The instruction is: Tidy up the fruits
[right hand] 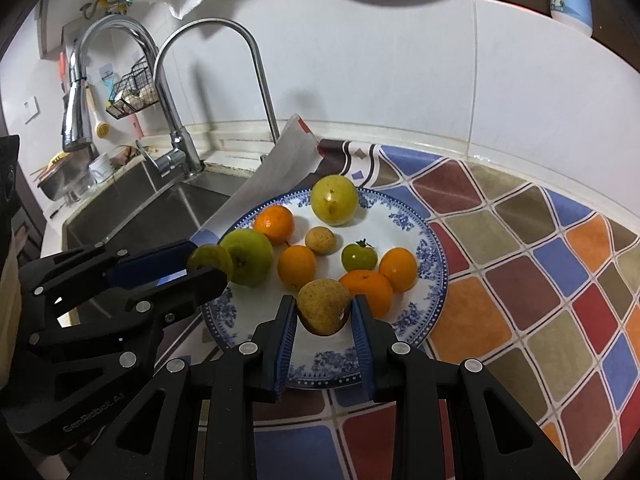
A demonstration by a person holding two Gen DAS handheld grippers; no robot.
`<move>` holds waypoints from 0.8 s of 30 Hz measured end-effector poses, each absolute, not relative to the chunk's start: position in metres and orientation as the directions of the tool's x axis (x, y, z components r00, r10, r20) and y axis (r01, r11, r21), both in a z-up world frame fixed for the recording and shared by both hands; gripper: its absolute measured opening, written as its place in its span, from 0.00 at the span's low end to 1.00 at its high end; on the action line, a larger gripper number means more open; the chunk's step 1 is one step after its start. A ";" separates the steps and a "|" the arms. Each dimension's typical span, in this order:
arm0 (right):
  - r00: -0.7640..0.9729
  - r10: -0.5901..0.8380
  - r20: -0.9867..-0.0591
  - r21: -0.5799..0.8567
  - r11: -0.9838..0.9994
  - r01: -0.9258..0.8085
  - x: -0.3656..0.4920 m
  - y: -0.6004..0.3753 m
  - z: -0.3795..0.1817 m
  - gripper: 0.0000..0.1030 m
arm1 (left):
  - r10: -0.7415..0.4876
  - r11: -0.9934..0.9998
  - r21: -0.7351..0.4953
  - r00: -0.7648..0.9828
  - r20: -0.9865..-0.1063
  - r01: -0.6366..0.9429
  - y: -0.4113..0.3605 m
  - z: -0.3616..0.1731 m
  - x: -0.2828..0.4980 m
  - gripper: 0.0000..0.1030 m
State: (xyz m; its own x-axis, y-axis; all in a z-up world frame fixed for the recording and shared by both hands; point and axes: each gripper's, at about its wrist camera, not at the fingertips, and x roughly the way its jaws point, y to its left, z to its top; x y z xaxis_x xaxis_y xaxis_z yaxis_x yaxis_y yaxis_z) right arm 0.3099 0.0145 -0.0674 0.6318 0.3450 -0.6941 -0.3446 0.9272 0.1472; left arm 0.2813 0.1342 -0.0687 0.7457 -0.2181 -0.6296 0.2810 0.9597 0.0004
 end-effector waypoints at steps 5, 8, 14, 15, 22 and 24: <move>0.636 0.336 -0.695 0.153 0.933 -0.325 0.312 0.016 -0.070 0.29 | -0.221 0.959 0.001 0.749 -0.625 0.284 0.138 -0.069 0.285 0.30; 0.638 0.328 -0.697 0.148 0.936 -0.319 0.310 0.016 -0.069 0.30 | -0.210 0.962 0.005 0.755 -0.622 0.272 0.138 -0.068 0.283 0.30; 0.662 0.304 -0.685 0.142 0.947 -0.289 0.297 0.009 -0.061 0.30 | -0.185 0.970 0.009 0.766 -0.615 0.241 0.137 -0.063 0.271 0.37; 0.667 0.297 -0.684 0.139 0.950 -0.280 0.293 0.007 -0.059 0.32 | -0.178 0.972 0.013 0.770 -0.612 0.235 0.137 -0.061 0.266 0.41; 0.733 0.225 -0.642 0.124 0.974 -0.190 0.254 -0.014 -0.036 0.48 | -0.121 0.981 0.063 0.825 -0.553 0.186 0.130 -0.042 0.233 0.66; 0.749 0.205 -0.630 0.118 0.979 -0.168 0.244 -0.020 -0.030 0.50 | -0.112 0.982 0.069 0.838 -0.535 0.175 0.129 -0.036 0.223 0.73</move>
State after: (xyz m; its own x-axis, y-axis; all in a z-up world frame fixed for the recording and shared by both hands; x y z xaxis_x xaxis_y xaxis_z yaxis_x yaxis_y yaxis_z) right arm 0.2444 -0.0198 -0.0300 0.7492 0.2051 -0.6298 -0.1685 0.9786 0.1183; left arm 0.2231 0.1290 -0.0358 0.8377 -0.1119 -0.5345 0.1752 0.9821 0.0690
